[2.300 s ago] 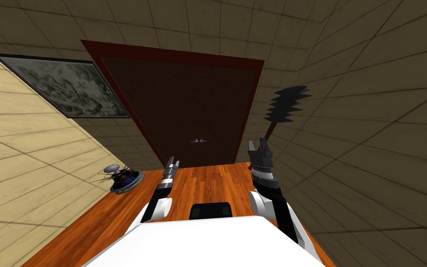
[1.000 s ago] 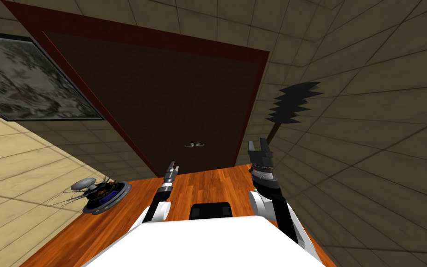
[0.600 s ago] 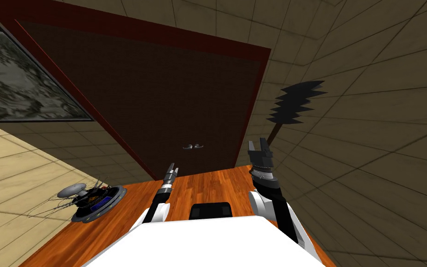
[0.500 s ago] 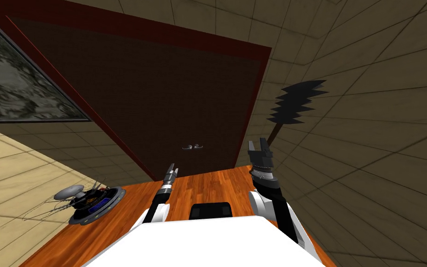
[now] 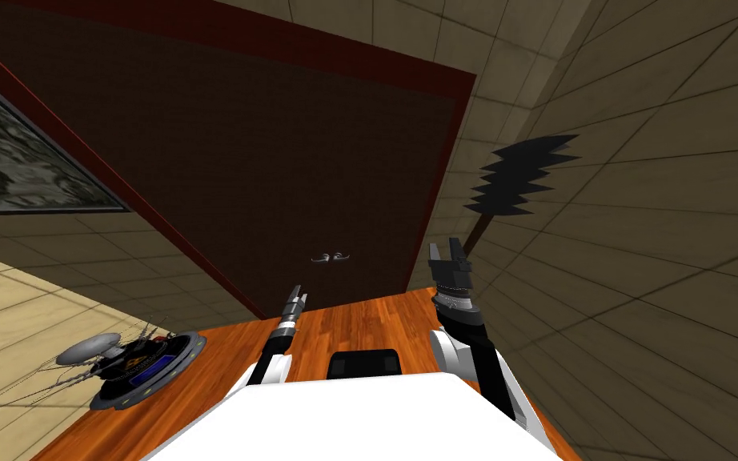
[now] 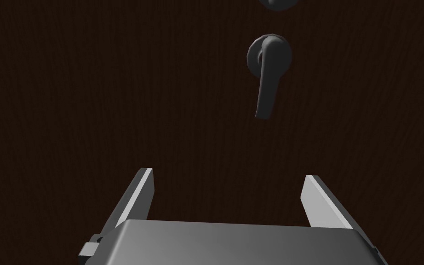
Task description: Pull the door open
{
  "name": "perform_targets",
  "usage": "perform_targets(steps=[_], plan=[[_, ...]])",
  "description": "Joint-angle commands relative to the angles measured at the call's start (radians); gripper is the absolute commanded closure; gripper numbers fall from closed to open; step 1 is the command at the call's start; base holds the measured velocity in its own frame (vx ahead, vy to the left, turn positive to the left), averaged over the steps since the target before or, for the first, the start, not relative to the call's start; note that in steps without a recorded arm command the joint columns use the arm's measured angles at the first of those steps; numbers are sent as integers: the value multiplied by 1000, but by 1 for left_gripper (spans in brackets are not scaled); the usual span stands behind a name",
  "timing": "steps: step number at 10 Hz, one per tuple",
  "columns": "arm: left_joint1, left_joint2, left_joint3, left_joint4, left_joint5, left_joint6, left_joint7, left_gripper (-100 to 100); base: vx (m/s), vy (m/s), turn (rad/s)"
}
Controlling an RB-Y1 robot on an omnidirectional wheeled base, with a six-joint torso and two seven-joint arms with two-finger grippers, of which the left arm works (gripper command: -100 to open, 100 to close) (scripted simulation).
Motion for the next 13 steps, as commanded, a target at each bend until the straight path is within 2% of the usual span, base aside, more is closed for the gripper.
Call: perform_targets(steps=[1,3,6,9,11,12,13], plan=[[-12,4,3,40,0,-9,3,-100,102,11,-50],[-22,7,5,73,0,-18,6,-100,113,13,-31],[-46,16,9,156,-1,-40,13,-100,133,13,-43],[-66,23,13,220,-1,-58,19,-100,141,19,-35],[-67,23,13,224,-1,-58,18,-100,78,9,-15],[-45,51,43,252,15,-66,26,-100,17,-11,18],[-37,62,56,263,21,-68,30,-100,15,-22,13]])
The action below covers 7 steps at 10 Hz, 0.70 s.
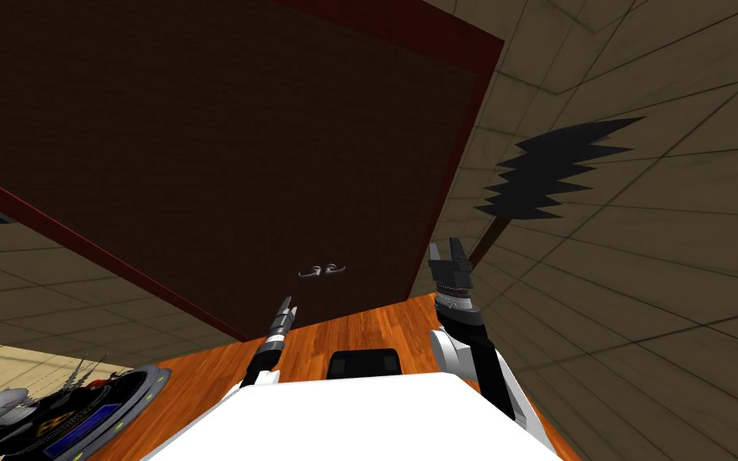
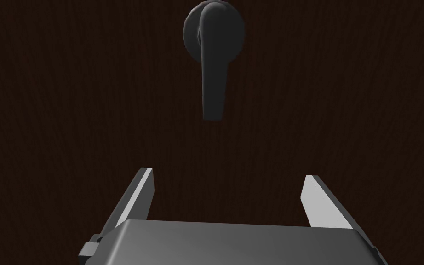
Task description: Pull the door open
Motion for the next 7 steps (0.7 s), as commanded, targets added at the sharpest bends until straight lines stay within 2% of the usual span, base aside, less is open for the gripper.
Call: perform_targets(steps=[1,4,7], plan=[[17,29,23,18,13,-3,14,-100,17,-17,1],[46,80,77,72,43,-21,35,-100,70,7,-43],[33,83,78,85,46,-34,44,-100,160,75,-100]])
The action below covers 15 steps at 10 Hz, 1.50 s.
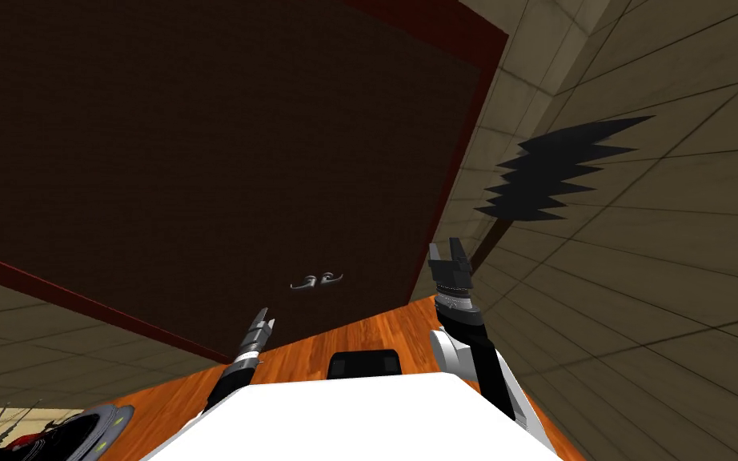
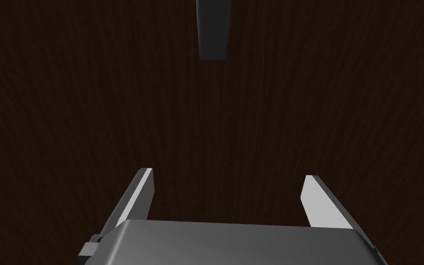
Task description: Pull the door open
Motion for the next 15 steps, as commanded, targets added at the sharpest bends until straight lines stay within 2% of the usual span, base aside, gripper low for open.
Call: perform_targets(steps=[1,2,3,4,5,6,7,12,13,15], plan=[[-20,-7,-10,6,-4,-10,5,-100,196,58,-131],[-31,-15,-20,2,-8,-13,6,-100,214,37,-158],[-31,-15,-20,2,-8,-13,6,-100,124,18,-52],[-56,-34,-42,-8,-18,-17,7,-100,162,-68,-183],[-56,-34,-42,-8,-18,-17,7,-100,147,-86,-117],[-64,-28,-39,14,-17,-28,12,-100,51,-33,-6],[-64,-28,-39,14,-17,-28,12,100,0,0,0],[-64,-28,-39,14,-17,-28,12,100,-8,5,-7],[-39,-8,-23,26,-9,-27,15,100,-126,58,98],[-39,-8,-23,26,-9,-27,15,100,-111,37,12]])
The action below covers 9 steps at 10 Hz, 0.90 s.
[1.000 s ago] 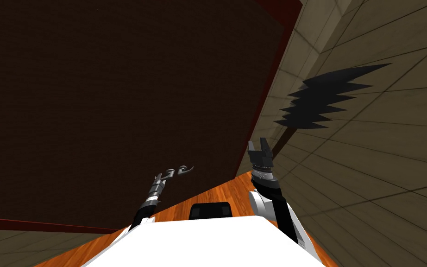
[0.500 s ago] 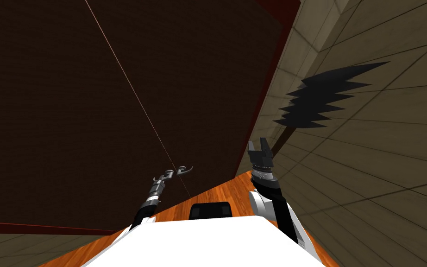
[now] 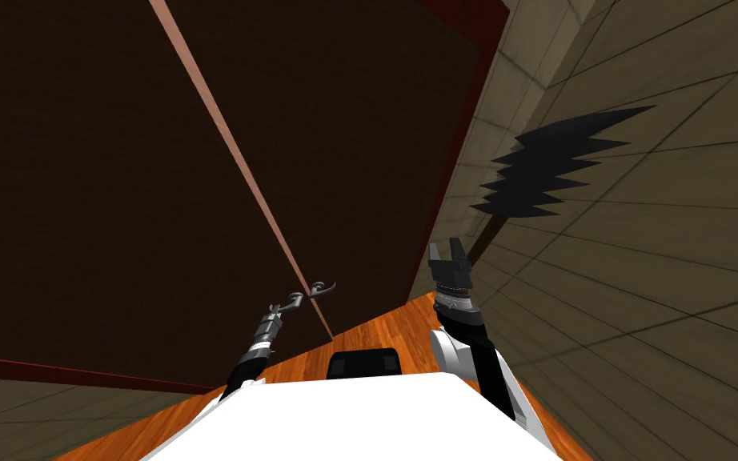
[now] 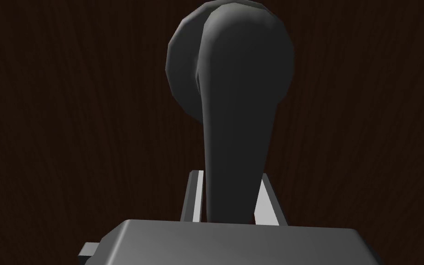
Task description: Pull the door open
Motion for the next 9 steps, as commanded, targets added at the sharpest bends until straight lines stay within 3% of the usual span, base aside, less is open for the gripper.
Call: perform_targets(steps=[1,2,4,5,8,9], plan=[[30,18,14,-16,7,13,5,100,-61,3,39],[41,27,19,-12,9,12,8,100,-101,1,48],[41,27,19,-12,9,12,8,100,-63,-7,10],[59,42,23,-8,11,6,17,100,-92,-20,-20],[76,57,9,-11,3,-11,36,100,-146,-40,-61],[81,61,-11,-18,-8,-25,52,100,-149,27,-147]])
